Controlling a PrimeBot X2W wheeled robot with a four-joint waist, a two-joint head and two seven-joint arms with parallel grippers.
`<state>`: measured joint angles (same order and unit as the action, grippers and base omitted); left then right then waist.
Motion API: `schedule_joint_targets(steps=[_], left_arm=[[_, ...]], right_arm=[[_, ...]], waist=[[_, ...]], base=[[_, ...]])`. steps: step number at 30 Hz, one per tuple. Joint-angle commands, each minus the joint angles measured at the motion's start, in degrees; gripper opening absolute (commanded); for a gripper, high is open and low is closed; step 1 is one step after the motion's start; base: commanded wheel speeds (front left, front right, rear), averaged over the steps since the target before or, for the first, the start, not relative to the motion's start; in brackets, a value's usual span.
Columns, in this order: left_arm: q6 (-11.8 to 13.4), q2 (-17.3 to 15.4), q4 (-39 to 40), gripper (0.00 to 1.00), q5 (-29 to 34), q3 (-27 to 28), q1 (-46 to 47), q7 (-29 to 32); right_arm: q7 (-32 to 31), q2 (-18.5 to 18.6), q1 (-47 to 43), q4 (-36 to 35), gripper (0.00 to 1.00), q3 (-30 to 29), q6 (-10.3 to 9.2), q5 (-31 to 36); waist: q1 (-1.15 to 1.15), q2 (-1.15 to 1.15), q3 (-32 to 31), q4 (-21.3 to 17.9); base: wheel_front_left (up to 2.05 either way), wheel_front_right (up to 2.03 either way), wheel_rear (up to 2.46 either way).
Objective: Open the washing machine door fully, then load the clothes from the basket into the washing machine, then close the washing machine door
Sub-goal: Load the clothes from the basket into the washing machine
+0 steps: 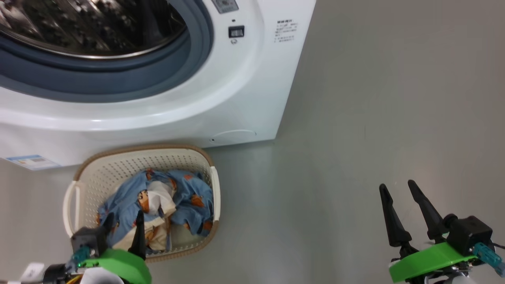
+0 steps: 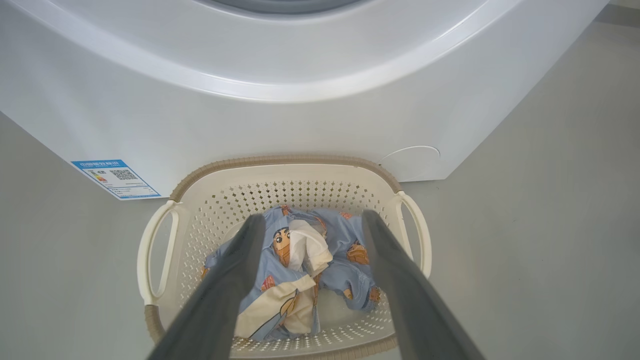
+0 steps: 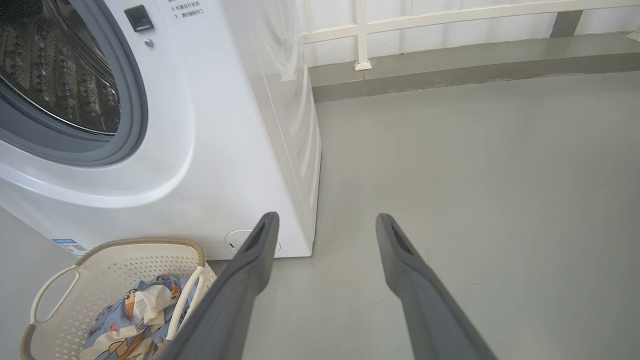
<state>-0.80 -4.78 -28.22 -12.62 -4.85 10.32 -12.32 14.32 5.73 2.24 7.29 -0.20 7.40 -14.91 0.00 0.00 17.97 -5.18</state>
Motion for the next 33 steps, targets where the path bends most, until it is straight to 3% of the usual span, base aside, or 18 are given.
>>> schedule_joint_targets(steps=[1, 14, 21, 33], left_arm=[[-0.45, -1.22, -1.16, 1.00, -0.97, 1.84, 2.52, 0.31], [-4.10, -2.86, -20.89, 1.00, -4.54, 1.79, 20.45, 5.49], [-2.71, -4.42, -29.42, 1.00, -5.60, 2.82, 27.52, 8.44], [-2.32, -6.94, -38.76, 1.00, -5.34, 1.98, 36.31, 4.73]], right_arm=[[0.68, 1.04, 1.51, -1.01, 1.00, 1.90, 0.09, -0.88], [0.68, 4.42, 7.24, -2.54, 1.00, 4.72, 0.09, -2.81], [0.68, 5.34, 9.23, -3.29, 1.00, 4.80, 0.09, -3.56], [0.68, 6.23, 11.21, -4.69, 1.00, 5.16, 0.09, -4.44]], waist=[[0.00, 0.00, 3.62, -1.71], [0.00, 0.00, 16.23, -3.94], [0.00, 0.00, 21.50, -4.84], [0.00, 0.00, 28.24, -5.91]], base=[[0.00, 0.00, 0.00], [0.00, 0.00, 0.00], [0.00, 0.00, 0.00], [0.00, 0.00, 0.00]])
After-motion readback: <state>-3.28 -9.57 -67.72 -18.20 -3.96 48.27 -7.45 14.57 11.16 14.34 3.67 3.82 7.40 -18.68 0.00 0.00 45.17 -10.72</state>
